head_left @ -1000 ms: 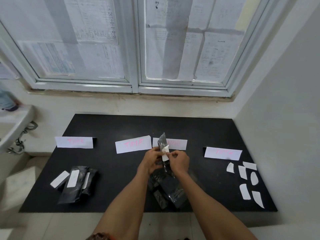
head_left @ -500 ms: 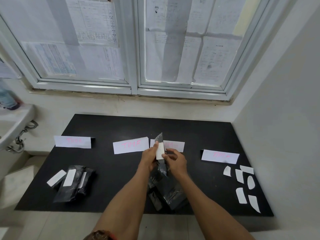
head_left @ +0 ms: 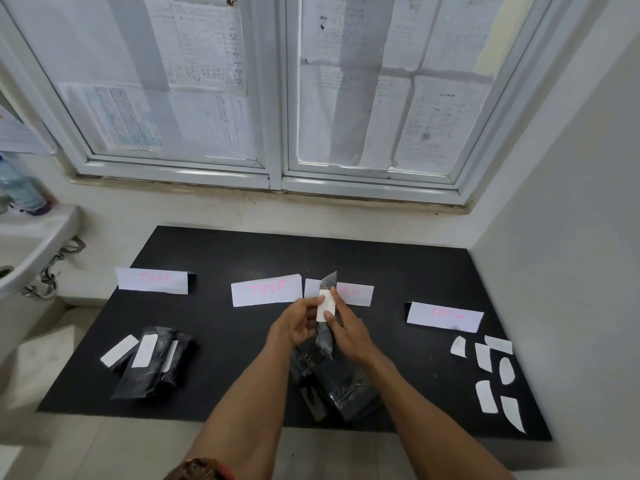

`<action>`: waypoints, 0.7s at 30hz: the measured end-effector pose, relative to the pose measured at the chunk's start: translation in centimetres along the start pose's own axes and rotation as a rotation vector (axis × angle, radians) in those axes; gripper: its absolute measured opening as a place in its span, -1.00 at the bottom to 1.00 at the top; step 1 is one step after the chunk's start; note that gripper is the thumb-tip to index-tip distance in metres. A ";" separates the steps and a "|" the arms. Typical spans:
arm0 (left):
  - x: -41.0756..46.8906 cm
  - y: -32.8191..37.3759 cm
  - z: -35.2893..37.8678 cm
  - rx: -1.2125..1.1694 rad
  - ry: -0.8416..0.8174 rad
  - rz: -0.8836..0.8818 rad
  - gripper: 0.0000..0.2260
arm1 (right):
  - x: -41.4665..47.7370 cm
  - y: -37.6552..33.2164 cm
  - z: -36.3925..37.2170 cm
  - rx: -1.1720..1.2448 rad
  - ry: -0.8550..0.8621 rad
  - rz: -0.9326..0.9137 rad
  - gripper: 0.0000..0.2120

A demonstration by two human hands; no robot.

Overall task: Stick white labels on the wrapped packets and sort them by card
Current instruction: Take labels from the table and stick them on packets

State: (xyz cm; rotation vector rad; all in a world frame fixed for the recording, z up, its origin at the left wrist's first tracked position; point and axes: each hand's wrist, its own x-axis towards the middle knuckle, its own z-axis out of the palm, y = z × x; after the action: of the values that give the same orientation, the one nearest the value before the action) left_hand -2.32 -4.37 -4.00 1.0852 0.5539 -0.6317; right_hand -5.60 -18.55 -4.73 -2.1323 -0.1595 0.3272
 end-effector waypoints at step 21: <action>1.3 0.7 -2.0 0.055 0.214 0.110 -0.47 | -0.4 -1.9 1.9 -0.093 0.079 -0.026 -0.53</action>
State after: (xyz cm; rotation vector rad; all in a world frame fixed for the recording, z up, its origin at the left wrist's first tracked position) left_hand -1.12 -2.52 -5.13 1.2348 0.6590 -0.4396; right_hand -6.51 -16.09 -4.06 -2.2297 -0.1590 0.2239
